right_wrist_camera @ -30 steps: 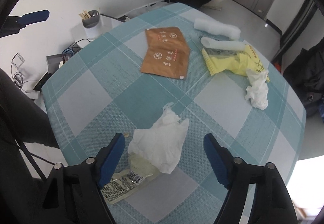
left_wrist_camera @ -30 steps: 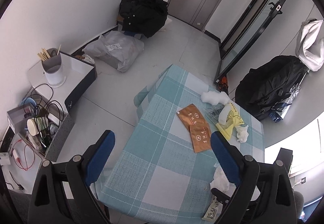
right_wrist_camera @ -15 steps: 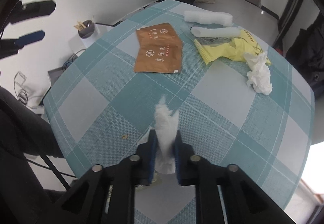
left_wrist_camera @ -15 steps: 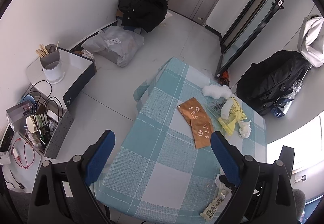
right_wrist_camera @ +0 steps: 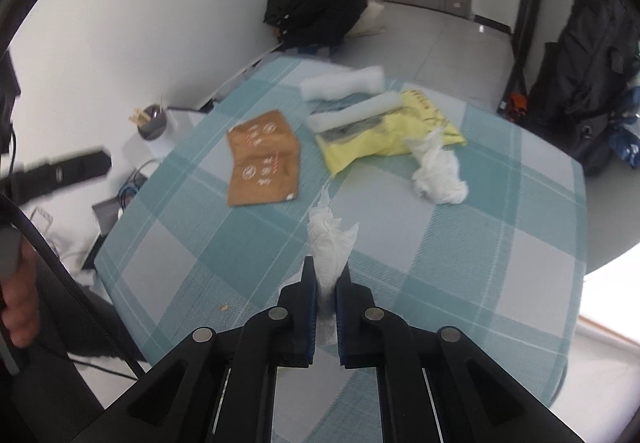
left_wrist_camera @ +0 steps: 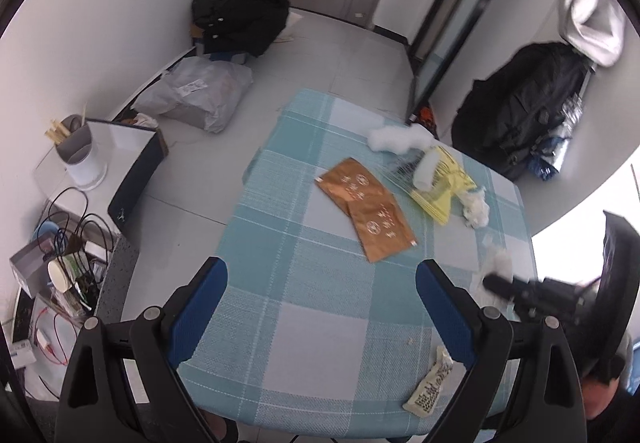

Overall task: Collect trash
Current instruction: 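Grasp the translucent printed wrapper with the left tool while the right holds the tissue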

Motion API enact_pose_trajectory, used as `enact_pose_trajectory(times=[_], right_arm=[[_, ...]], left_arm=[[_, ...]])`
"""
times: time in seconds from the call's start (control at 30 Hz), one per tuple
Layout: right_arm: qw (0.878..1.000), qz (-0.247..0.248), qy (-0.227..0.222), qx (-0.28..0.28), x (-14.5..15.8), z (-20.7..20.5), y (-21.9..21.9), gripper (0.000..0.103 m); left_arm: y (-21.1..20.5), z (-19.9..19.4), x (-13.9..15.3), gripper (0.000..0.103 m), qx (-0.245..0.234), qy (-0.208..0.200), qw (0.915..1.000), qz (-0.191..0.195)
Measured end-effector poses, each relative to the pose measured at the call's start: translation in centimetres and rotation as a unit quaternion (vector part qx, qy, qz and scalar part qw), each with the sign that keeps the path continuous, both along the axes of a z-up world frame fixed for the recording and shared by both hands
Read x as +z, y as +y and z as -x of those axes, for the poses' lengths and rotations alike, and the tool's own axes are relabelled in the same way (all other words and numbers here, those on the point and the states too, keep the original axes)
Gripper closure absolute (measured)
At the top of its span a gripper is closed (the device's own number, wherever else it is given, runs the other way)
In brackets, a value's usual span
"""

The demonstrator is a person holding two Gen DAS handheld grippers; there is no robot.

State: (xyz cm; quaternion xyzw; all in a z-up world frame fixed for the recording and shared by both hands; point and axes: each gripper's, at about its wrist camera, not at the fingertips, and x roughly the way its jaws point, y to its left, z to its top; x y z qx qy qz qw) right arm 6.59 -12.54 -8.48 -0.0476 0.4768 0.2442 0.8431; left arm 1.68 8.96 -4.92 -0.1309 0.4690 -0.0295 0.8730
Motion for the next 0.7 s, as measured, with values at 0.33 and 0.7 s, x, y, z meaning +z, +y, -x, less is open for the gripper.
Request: enact_pose_trajectory(times=[0.33,0.7], right_arm=[[0.997,-0.042,-0.032,-0.048,2.4,0.4,-4.4,0.096],[0.994,-0.071,-0.035,-0.070,2.6,0.8,-7.3,0.096]], left_arm=[[-6.4,1.8,-3.3,0.010,-0.115,0.061,0.9914,-0.004],[-12.7,3.3,-5.2,0.011,-0.223,0.076,0.9655,-0.110]])
